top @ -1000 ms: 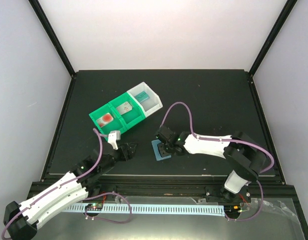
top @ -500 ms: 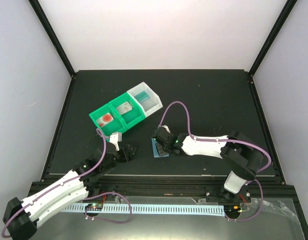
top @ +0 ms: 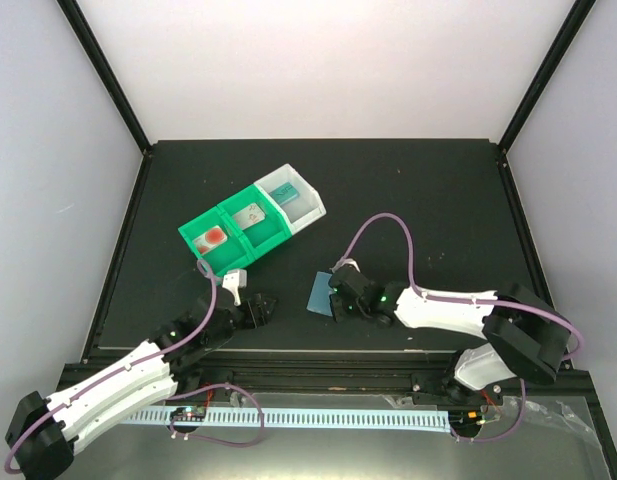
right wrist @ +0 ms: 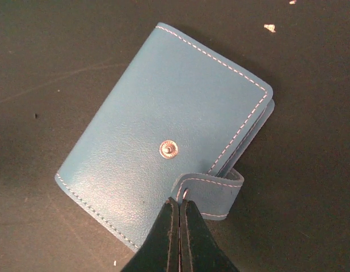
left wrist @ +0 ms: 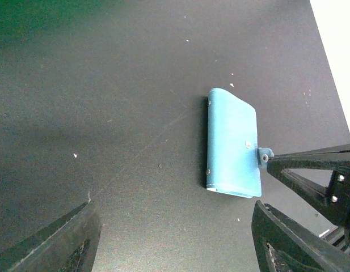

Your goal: Take the credit cards out of the card holder

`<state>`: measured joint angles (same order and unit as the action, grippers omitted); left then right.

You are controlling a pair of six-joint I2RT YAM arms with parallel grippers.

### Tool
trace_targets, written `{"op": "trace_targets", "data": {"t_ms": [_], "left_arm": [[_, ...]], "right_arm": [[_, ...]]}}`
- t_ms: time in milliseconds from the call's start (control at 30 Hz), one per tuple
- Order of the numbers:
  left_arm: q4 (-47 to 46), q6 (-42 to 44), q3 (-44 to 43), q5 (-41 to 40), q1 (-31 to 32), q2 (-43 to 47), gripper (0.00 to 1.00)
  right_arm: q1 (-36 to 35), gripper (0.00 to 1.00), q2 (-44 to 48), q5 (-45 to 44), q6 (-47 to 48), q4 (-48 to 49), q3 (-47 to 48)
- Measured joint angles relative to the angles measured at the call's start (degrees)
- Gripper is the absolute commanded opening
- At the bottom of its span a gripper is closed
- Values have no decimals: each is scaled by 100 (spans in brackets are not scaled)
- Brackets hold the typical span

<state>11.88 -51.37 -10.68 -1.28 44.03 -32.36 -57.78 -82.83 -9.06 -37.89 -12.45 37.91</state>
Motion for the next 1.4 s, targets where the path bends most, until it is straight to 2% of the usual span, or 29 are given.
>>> {"op": "trace_targets", "data": {"t_ms": [300,633,1000,1400], "left_arm": [[-103,-24,122,0,0,-15,75],[-208,35,-57,96,0,-568,77],[-505,210,-693,702,-2,-1930,74],[-1360,240,-813,1274,-4,-2352,77]], "right_arm": [[0,1,122,-262,15,-90,31],[4,1,1314,332,225,713,-238],[7,1,1285,476,289,1045,-315],[28,1,1287,627,315,1292,-387]]}}
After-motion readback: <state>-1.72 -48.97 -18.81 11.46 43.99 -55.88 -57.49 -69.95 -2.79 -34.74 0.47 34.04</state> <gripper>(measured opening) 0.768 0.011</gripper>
